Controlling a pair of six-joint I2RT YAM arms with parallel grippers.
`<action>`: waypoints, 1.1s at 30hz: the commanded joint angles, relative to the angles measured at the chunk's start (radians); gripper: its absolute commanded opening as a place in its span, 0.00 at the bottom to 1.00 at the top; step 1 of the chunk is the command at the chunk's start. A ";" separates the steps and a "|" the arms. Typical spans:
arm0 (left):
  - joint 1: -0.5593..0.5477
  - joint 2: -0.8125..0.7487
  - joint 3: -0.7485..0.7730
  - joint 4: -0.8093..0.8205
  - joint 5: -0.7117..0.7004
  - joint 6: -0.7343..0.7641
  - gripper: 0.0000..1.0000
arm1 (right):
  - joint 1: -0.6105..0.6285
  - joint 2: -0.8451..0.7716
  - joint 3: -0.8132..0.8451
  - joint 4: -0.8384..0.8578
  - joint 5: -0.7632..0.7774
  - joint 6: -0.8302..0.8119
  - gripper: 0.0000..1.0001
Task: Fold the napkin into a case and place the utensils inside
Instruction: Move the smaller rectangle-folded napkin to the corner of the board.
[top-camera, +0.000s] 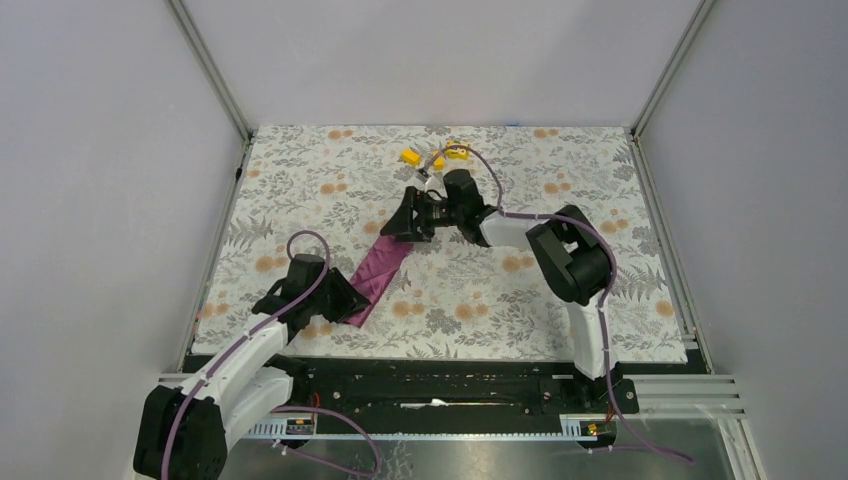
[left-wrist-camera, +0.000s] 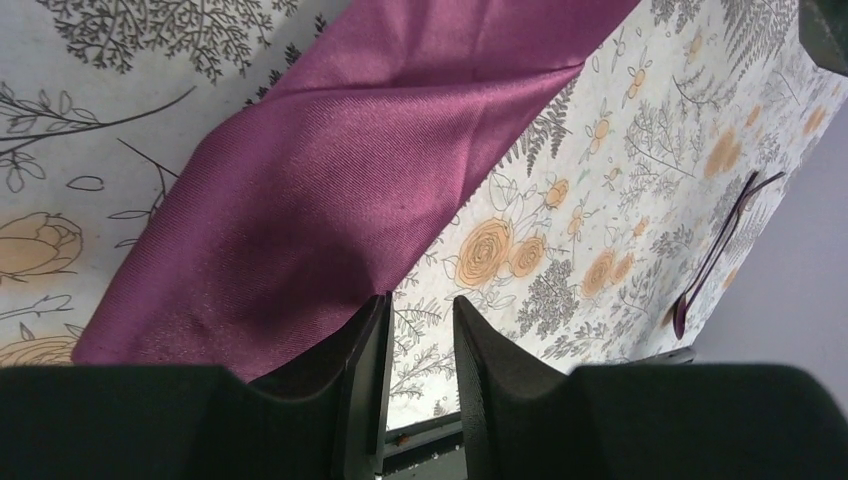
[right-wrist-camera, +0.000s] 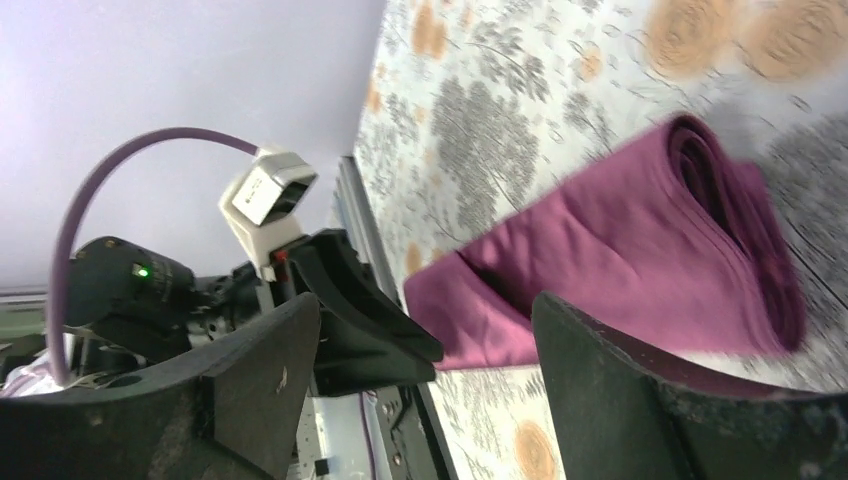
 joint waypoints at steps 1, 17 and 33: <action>-0.002 0.005 -0.024 0.077 -0.042 -0.032 0.34 | 0.037 0.109 0.045 0.353 -0.069 0.231 0.85; -0.004 -0.062 0.030 -0.048 -0.005 -0.036 0.41 | 0.067 0.260 0.240 0.131 0.010 0.083 0.86; -0.004 -0.198 0.474 -0.350 -0.227 0.142 0.56 | 0.198 0.272 0.256 -0.133 0.074 -0.113 0.68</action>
